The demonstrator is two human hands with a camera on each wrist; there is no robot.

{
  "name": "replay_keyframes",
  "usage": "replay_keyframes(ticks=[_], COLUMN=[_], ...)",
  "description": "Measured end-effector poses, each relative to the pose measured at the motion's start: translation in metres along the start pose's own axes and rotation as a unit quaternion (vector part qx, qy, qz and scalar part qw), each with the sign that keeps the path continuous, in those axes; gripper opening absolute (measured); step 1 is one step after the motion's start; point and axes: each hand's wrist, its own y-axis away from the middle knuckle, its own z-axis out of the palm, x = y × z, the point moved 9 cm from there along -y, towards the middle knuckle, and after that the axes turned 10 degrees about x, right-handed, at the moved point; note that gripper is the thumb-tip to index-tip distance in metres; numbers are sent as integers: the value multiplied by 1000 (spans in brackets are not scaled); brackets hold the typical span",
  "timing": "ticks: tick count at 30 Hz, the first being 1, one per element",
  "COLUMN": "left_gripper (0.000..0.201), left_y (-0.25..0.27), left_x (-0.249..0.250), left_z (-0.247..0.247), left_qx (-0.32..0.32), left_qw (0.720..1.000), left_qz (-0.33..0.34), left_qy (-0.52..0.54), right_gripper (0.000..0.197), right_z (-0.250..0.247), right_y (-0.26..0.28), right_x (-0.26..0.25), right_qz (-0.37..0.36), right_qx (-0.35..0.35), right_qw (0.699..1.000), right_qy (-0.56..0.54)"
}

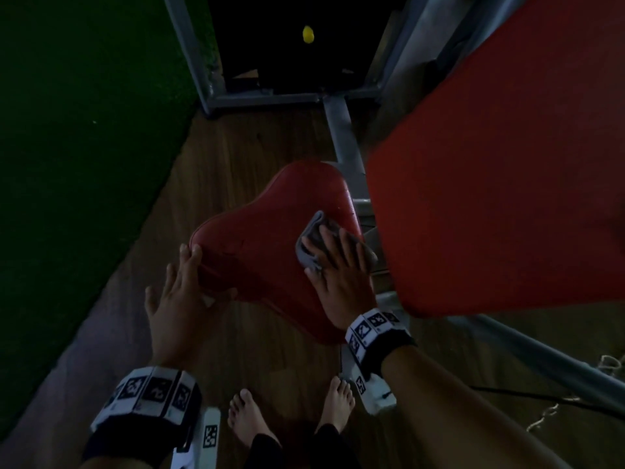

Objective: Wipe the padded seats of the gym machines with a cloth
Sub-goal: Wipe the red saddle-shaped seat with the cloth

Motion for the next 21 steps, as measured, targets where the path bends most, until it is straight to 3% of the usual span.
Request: replay_keyframes(ticks=[6, 14, 18, 21], left_gripper=[90, 88, 91, 91], left_y=[1, 3, 2, 2], left_x=[1, 7, 4, 5], left_z=[0, -5, -4, -4], left_qx=[9, 35, 33, 39], left_qw=[1000, 999, 999, 999], left_qz=[-6, 3, -3, -1], left_qy=[5, 22, 19, 18], right_gripper=[55, 66, 64, 59], right_z=[5, -2, -1, 11], right_y=[16, 98, 83, 59], right_x=[37, 36, 43, 66], right_qz=[137, 272, 280, 344], right_qx=[49, 108, 119, 77], right_qw=[986, 939, 917, 881], right_qy=[-88, -179, -257, -315])
